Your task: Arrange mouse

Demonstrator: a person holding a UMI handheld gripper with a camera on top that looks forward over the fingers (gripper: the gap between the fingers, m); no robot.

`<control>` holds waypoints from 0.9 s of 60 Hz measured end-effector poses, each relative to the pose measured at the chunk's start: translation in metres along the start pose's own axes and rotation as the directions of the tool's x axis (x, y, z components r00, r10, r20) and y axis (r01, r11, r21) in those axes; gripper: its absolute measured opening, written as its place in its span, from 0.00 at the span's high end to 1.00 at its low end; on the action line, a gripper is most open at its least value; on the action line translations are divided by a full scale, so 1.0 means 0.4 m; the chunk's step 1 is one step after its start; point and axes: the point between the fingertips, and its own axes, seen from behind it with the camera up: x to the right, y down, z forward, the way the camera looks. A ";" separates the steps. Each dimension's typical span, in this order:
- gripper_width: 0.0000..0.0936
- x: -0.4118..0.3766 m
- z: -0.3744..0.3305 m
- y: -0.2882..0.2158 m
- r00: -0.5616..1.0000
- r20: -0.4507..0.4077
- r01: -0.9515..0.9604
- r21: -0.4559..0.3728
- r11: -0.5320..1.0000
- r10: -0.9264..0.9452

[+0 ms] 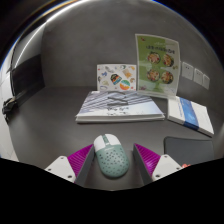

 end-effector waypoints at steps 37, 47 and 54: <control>0.58 0.101 -0.339 -0.336 0.998 -0.063 0.013 0.331 0.944 0.009; 0.59 0.487 -0.480 -0.291 0.954 -0.288 0.023 0.342 0.940 0.081; 0.59 0.635 -0.381 -0.052 0.938 -0.318 -0.083 0.187 0.979 0.140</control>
